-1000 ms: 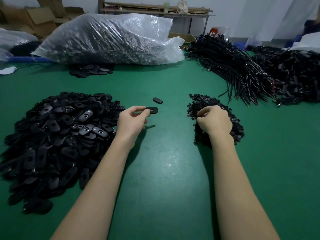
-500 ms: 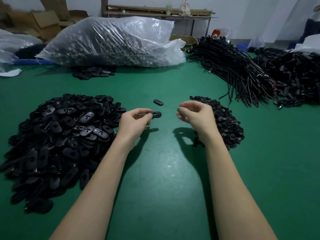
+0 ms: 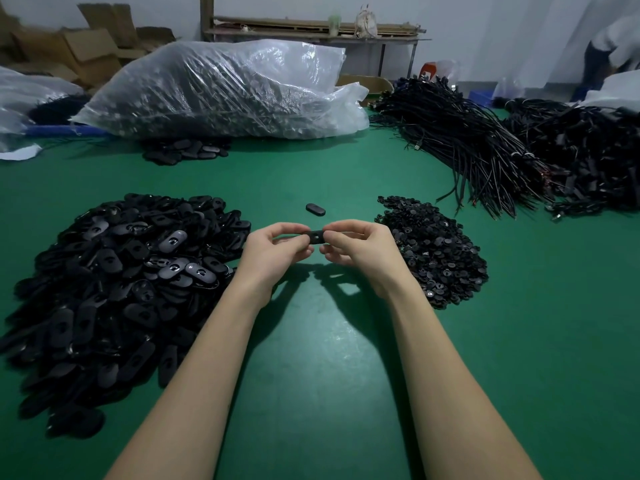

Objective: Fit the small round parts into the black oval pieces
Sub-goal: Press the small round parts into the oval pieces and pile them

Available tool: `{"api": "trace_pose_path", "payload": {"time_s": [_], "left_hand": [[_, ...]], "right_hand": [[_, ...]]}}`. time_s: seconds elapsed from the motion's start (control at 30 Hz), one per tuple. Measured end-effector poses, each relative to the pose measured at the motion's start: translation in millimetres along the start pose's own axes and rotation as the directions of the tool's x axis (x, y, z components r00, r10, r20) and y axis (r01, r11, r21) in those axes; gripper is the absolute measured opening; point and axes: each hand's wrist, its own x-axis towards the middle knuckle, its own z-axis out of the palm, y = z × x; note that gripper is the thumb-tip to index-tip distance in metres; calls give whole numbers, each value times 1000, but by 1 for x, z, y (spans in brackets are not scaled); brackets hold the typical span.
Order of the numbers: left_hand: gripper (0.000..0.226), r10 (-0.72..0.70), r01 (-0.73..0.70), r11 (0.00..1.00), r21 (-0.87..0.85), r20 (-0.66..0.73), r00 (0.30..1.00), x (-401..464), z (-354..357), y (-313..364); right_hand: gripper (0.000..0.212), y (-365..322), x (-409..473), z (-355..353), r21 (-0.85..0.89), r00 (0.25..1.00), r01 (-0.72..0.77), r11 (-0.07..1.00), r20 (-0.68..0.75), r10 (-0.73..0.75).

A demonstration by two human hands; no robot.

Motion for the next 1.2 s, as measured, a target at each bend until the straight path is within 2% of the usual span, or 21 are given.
{"api": "trace_pose_path", "payload": {"time_s": [0.27,0.47,0.7,1.2], "left_hand": [[11,-24,25,998,-57,29,999,0,-1,1],[11,-15,17,998,-63,41,999,-1,0,3],[9,-4,7,999,-49,54,999,-3,2,3],[10,21,-22,1000,6,39,999,-4,2,2]], "right_hand": [[10,0,1,1,-279,993,7,960,-112,-39],[3,4,5,3,-298,988,59,953,-121,-99],[4,5,5,6,-279,987,71,958,-121,-108],[11,-3,1,4,-280,994,-30,960,-106,0]]}}
